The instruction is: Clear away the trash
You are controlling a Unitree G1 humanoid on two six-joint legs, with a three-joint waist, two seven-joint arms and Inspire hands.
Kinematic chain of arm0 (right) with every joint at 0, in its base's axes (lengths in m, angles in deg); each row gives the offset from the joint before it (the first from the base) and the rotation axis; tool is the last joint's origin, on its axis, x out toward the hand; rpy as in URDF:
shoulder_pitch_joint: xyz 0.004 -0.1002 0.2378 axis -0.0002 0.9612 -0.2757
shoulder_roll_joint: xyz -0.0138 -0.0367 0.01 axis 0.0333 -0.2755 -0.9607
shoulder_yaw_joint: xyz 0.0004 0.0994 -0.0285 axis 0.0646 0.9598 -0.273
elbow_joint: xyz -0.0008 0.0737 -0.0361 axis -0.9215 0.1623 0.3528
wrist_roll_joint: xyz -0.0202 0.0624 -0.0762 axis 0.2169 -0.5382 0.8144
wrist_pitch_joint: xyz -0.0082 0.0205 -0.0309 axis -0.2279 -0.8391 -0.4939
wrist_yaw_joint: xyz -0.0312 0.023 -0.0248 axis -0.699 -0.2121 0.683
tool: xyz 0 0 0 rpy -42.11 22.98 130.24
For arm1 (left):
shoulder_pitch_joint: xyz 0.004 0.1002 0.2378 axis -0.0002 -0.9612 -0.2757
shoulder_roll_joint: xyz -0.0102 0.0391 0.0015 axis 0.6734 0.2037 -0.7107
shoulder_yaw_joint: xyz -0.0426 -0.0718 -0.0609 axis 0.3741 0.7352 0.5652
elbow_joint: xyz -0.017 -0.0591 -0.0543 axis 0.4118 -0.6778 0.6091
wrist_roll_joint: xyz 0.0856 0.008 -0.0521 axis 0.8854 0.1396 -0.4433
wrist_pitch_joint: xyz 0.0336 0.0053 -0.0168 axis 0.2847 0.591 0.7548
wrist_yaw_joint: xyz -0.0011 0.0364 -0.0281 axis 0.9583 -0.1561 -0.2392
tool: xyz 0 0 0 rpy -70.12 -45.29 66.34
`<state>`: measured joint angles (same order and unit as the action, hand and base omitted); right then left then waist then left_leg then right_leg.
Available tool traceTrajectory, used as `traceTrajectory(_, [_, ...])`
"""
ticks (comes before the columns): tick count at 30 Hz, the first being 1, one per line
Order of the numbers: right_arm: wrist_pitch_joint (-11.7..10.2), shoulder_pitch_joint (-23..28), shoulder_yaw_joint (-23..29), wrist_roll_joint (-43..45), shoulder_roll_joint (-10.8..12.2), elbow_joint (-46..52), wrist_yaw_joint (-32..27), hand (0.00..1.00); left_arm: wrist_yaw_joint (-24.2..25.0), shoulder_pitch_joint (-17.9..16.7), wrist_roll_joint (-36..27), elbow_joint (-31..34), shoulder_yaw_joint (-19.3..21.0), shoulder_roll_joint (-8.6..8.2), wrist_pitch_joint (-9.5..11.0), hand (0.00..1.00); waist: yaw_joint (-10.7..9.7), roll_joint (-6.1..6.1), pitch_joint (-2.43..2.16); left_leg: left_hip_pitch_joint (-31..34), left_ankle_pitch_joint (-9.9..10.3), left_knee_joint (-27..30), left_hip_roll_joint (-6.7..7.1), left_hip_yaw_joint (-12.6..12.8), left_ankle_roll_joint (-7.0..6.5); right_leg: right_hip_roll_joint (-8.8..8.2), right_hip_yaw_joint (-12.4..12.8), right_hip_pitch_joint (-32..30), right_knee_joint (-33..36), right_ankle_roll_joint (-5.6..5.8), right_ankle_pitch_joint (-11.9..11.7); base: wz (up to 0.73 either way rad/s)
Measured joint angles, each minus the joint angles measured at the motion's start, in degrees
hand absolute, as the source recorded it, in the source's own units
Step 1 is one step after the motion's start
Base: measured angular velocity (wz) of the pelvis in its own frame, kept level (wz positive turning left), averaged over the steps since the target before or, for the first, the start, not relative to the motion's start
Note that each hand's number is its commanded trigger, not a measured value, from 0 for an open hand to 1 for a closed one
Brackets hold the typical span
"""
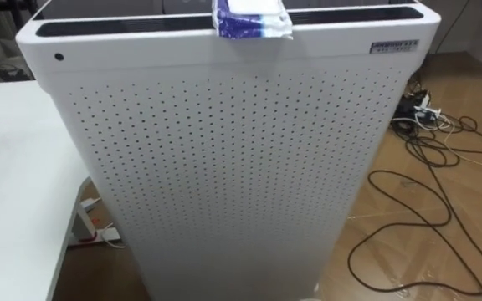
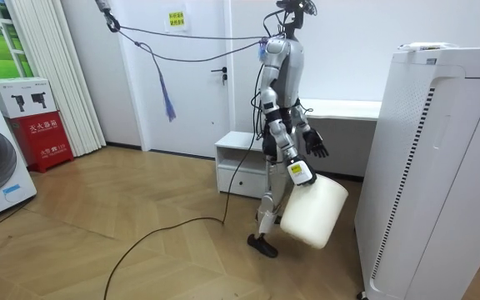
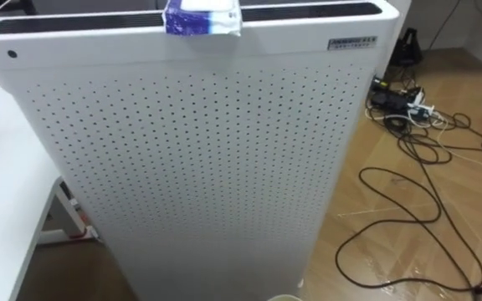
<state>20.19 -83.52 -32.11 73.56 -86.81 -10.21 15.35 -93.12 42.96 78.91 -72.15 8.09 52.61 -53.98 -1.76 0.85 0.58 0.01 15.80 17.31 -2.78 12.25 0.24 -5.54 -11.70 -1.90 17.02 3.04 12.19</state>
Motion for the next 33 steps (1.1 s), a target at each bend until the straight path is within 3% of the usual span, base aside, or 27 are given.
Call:
traceTrajectory(5, [-1.1, -0.2, -0.2, 1.9, -0.1, 1.1, 0.5, 1.00, -4.3, 0.0, 5.3, 10.9, 0.2, 0.67, 1.8, 0.00, 0.7, 0.21, 0.32, -0.7, 0.0, -1.1, 0.04, 0.0, -0.03, 0.18, 0.3, 0.4, -0.5, 0.03, 0.0, 0.01])
traceTrajectory(9, [-2.3, -0.2, -0.4, 2.2, -0.1, 3.2, 0.5, 1.00, -9.5, 0.3, 8.7, 18.2, -0.1, 0.96, 5.7, 0.00, 0.6, 0.11, 0.43, -1.2, -0.4, -2.0, 0.04, -0.1, 0.07, 0.44, 0.3, 1.0, -1.6, -0.02, -0.3, 0.00])
traceTrajectory(12, [-3.2, -0.1, -0.4, 2.3, -0.1, 3.9, 0.2, 1.00, -12.9, 0.1, 12.0, 25.0, -0.2, 1.07, 5.8, 0.00, 0.5, 0.09, 0.43, -1.2, -0.5, -2.1, 0.03, -0.9, 0.10, 0.61, 0.1, 1.5, -2.4, -0.06, -0.5, 0.03])
traceTrajectory(15, [-3.3, -0.3, -0.3, 2.1, -0.1, 3.9, 0.3, 1.00, -16.3, 0.6, 13.6, 30.4, -0.2, 1.22, 7.6, 0.00, 0.4, -0.03, 0.35, -1.3, -0.6, -2.1, 0.06, -1.7, 0.10, 0.62, -0.8, 2.5, -3.4, -0.05, -0.5, 0.14])
traceTrajectory(24, [-3.3, -0.7, 1.6, 2.1, -0.2, 3.8, -0.7, 1.00, -24.1, 0.7, 20.3, 40.4, 1.4, 3.57, 8.1, 0.00, 0.3, -0.75, 0.36, -1.7, -0.8, -2.8, 0.29, -8.6, 0.42, 1.17, -1.3, 4.0, -3.6, -0.06, -0.5, 0.19])
traceTrajectory(26, [-3.3, -0.7, 1.6, 2.1, -0.5, 3.7, -0.6, 1.00, -26.0, 0.7, 21.3, 44.1, 1.4, 3.79, 8.1, 0.00, 0.4, -1.16, 0.52, -3.1, -1.2, -3.9, 0.23, -11.5, 0.58, 1.24, -1.8, 3.4, -1.5, -0.28, -0.3, 0.12])
traceTrajectory(27, [-3.4, -0.8, 1.6, 2.1, -0.5, 3.8, -0.5, 1.00, -27.5, 0.7, 21.9, 45.7, 1.4, 4.12, 8.2, 0.00, 0.5, -1.61, 0.64, -4.0, -1.3, -4.6, -0.45, -15.3, 0.59, 1.76, -2.1, 2.2, -0.2, -1.49, 0.7, -0.32])
traceTrajectory(28, [-3.4, -1.6, 1.0, 2.1, 0.0, 3.9, -0.4, 1.00, -29.1, 0.7, 21.8, 46.6, 2.3, 4.83, 8.2, 0.00, 0.5, -0.91, 0.69, -3.8, -1.3, -4.5, -0.40, -17.6, 0.67, 3.99, 0.0, 0.7, -5.5, -2.95, -0.7, -0.30])
traceTrajectory(29, [-3.4, -1.7, 0.9, 2.1, -0.3, 4.0, -0.3, 1.00, -29.9, 0.7, 21.7, 46.5, 3.2, 4.28, 8.1, 0.00, -0.2, -1.80, 0.63, -3.3, -1.0, -4.2, -0.94, -17.9, 0.96, 4.49, -0.2, 1.4, -5.7, -3.41, -2.6, -0.03])
traceTrajectory(30, [-3.4, -1.4, 1.0, 1.9, -0.3, 4.1, -0.6, 1.00, -30.5, 0.7, 21.7, 47.0, 4.5, 4.23, 8.1, 0.00, -0.6, -2.01, 0.96, -1.8, -1.1, -3.1, -1.07, -15.6, 1.48, 4.52, -0.1, 2.5, -6.8, -3.89, -4.0, 0.56])
traceTrajectory(31, [-3.4, -1.1, 1.1, 0.8, -0.3, 3.9, -0.7, 1.00, -30.4, 1.0, 21.9, 47.9, 4.2, 4.60, 8.1, 0.00, -1.6, -1.56, 1.13, 0.0, -1.3, -3.2, -0.06, -13.6, 1.31, 4.03, 3.7, 3.5, -8.0, -3.87, -4.0, 0.74])
traceTrajectory(32, [-3.4, -1.1, 1.2, 0.0, -0.3, 3.6, -0.8, 1.00, -30.3, 1.4, 21.9, 48.6, 3.7, 4.64, 8.1, 0.00, -1.8, -1.25, 1.23, 1.5, -1.8, -4.2, 0.77, -12.8, 0.77, 3.65, 6.0, 3.7, -8.6, -3.81, -4.0, 0.87])
traceTrajectory(33, [-3.4, -1.3, 2.3, -1.0, -0.4, 2.8, -0.8, 1.00, -30.5, 2.9, 23.2, 50.3, 2.6, 4.74, 8.5, 0.00, -1.8, -0.27, 1.40, 4.0, -5.0, -5.0, 2.03, -10.8, -0.74, 2.64, 8.1, 3.3, -8.6, -2.91, -3.5, 0.61])
